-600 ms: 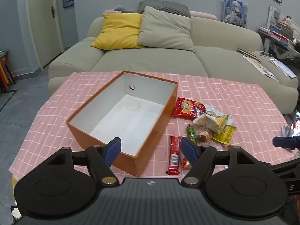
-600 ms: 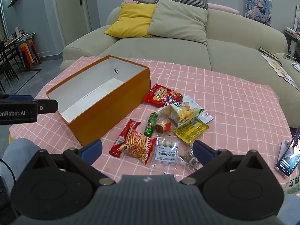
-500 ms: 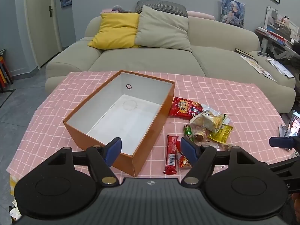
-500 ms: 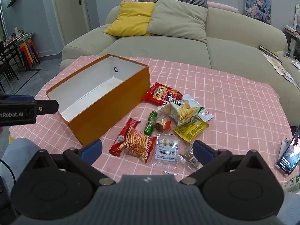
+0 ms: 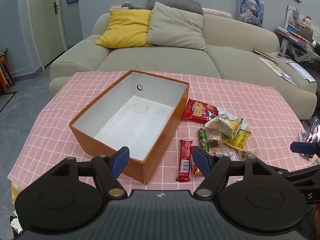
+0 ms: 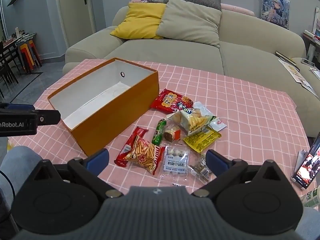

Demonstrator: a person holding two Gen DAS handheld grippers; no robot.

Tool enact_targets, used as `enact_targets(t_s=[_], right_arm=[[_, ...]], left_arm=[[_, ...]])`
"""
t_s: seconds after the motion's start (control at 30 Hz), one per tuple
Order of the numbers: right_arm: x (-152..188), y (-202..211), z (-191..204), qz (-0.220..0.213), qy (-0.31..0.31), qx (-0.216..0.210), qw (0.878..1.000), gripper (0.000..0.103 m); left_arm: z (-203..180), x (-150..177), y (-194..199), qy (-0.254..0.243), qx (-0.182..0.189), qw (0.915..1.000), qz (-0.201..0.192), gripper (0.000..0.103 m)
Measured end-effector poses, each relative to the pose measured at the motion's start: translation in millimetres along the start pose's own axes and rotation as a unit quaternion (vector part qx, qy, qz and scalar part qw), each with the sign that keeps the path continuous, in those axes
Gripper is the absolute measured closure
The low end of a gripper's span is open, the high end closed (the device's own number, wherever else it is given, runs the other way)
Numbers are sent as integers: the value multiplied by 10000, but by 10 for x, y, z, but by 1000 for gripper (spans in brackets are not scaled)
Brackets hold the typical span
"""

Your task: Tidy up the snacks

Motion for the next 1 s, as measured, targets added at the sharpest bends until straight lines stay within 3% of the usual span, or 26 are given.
enact_targets(t_s=[1.0], right_arm=[[-31,39,51,-60,139,71,9999,4]], left_arm=[[14,55,28,-8,-7,9999,164,18]])
Point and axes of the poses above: each gripper's, at about its wrist camera, not at the fingertips, and y roughly against the way its jaws point, z to its left, x to its underside, the point moved 6 cm from there along -y, roughly the way its jaws point, and after that the axes turned 1 degree about x, right-handed, at the moved point
